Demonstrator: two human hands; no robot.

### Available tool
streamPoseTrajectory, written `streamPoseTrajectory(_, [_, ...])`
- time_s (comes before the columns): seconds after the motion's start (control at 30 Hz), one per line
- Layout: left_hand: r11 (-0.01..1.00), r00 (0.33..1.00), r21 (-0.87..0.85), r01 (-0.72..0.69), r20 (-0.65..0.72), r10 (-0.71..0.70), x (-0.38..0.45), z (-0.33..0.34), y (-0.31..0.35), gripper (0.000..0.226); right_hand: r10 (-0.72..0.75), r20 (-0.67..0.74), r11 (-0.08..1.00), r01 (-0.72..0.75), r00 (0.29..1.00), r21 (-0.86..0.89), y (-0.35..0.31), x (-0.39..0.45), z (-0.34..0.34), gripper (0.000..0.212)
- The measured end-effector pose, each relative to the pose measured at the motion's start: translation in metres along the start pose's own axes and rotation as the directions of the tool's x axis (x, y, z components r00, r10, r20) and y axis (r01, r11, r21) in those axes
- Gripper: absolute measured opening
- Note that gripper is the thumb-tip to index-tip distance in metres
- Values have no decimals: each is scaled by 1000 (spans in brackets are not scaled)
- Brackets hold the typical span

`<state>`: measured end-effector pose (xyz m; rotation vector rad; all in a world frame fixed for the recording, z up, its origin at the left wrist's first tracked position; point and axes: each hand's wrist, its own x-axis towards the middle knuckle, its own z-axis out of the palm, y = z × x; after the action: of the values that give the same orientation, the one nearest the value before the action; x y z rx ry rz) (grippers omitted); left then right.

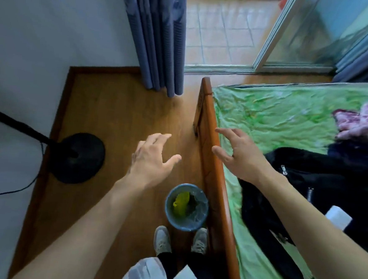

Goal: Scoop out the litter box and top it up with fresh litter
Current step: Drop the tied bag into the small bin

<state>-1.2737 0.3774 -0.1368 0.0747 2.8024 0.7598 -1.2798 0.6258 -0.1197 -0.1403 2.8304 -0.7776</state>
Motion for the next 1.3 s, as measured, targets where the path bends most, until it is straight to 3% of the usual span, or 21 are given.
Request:
streamPoseTrajectory(0.23, [997,995,65,-42,-89,48,-41,-42,43,61,-79,-26,996,78,997,-38,-24,-31,-58,53])
streamPoseTrajectory(0.47, [991,995,101,-92,-40,96,-51,-35,67,68,-55,-31,993,51,998,-109,-29,-63,-74,57])
streamPoseTrajectory(0.6, [953,976,222,-207,-19,217,-39,-51,94,78,17,-75,965,-36,997,-259,-34,-90,-88,63])
streamPoseTrajectory(0.73, [901,923,211,-380,26,383,-31,-72,115,76,144,-176,960,-181,974,-216,-48,-116,-104,65])
streamPoseTrajectory(0.9, [797,808,137,-589,120,577,-26,-81,135,77,294,-357,946,-323,887,-22,-73,-161,-114,58])
streamPoseTrajectory(1.03, [713,707,41,-700,185,683,-46,-71,155,76,412,-482,885,-465,773,12,-95,-212,-117,57])
streamPoseTrajectory(1.3, [395,351,-89,-915,312,883,-150,-41,212,78,637,-584,671,-735,503,98,-127,-370,-95,58])
